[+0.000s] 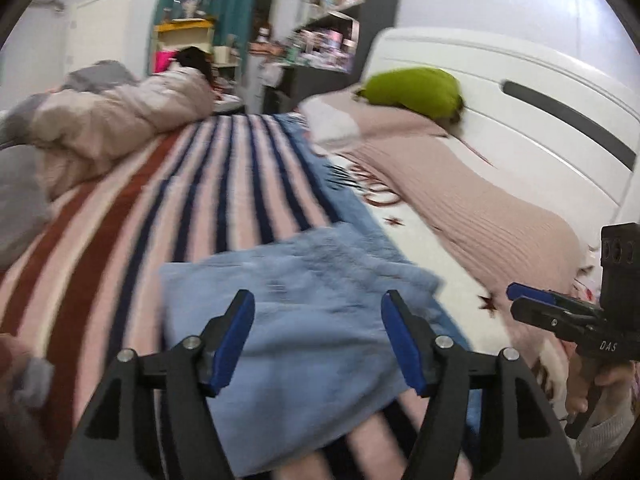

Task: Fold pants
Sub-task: 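Fold the waistband over the jeans and open the left gripper, then grasp the folded jeans with both grippers at the waistband fold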

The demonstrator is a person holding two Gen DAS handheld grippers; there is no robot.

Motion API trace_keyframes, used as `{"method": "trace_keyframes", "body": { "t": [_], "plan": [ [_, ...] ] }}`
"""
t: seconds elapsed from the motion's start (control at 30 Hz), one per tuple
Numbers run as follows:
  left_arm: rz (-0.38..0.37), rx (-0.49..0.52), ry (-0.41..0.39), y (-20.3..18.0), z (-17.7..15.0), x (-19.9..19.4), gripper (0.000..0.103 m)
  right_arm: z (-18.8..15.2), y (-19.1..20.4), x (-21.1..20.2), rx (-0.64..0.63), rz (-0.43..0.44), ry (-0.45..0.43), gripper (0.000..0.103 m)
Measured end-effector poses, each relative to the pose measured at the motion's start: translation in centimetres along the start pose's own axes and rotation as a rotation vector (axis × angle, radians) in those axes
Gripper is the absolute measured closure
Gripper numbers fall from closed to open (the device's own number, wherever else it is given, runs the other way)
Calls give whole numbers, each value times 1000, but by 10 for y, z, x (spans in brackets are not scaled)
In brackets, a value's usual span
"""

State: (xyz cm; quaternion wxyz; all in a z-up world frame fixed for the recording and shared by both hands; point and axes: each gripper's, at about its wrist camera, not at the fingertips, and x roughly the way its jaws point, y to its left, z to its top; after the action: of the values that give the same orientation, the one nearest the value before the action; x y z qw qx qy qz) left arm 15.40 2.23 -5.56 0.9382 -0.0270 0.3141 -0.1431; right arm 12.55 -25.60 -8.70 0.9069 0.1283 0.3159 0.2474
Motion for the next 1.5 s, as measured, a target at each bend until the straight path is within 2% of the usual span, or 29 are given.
{"method": "trace_keyframes", "body": {
  "t": [0.07, 0.13, 0.2, 0.3, 0.43, 0.47, 0.53, 0.57, 0.63, 0.83, 0.87, 0.97, 1.07, 1.17, 1.23, 1.27, 1.37, 1.5],
  "plan": [
    [39, -23, -2, 22, -3, -3, 39, 6, 13, 15, -23, 0, 5, 39],
    [36, -64, 0, 43, -9, -6, 39, 12, 28, 34, -60, -23, 7, 35],
    [29, -102, -1, 61, -17, -7, 39, 20, 38, 55, -56, -79, 28, 31],
    [30, -132, -1, 78, -26, -2, 39, 25, 43, 77, -28, -113, 37, 26],
    [13, -174, 20, 93, -34, 7, 39, 25, 55, 106, -100, -225, 45, 26],
    [6, -175, 25, 94, -36, 10, 39, 23, 53, 111, -97, -239, 53, 27],
    [-7, -177, 39, 94, -40, 16, 38, 20, 45, 116, -75, -260, 58, 36],
    [-13, -179, 49, 94, -42, 18, 37, 18, 39, 117, -61, -256, 68, 47],
    [-24, -181, 80, 92, -47, 27, 36, 12, 31, 119, -54, -276, 90, 59],
    [-43, -160, 145, 79, -60, 48, 33, -16, 3, 118, -39, -326, 122, 60],
    [-46, -152, 159, 77, -61, 51, 30, -18, -1, 116, -34, -330, 120, 59],
    [-57, -138, 185, 71, -64, 57, 29, -18, -10, 112, -12, -345, 132, 60],
    [-76, -149, 175, 74, -60, 54, 29, -11, -15, 107, 12, -289, 140, 58],
    [-105, -216, 121, 89, -52, 41, 29, 4, -19, 103, 30, -201, 132, 41],
    [-136, -265, 97, 100, -47, 37, 29, 13, -18, 104, 31, -147, 139, 38],
    [-143, -276, 99, 103, -44, 38, 29, 17, -18, 106, 30, -119, 149, 34],
    [-145, -281, 157, 107, -41, 54, 29, 29, -16, 120, 12, -26, 212, 14],
    [-198, -364, 208, 114, -52, 75, 29, 29, -22, 142, -5, 12, 299, 13]
  ]
}}
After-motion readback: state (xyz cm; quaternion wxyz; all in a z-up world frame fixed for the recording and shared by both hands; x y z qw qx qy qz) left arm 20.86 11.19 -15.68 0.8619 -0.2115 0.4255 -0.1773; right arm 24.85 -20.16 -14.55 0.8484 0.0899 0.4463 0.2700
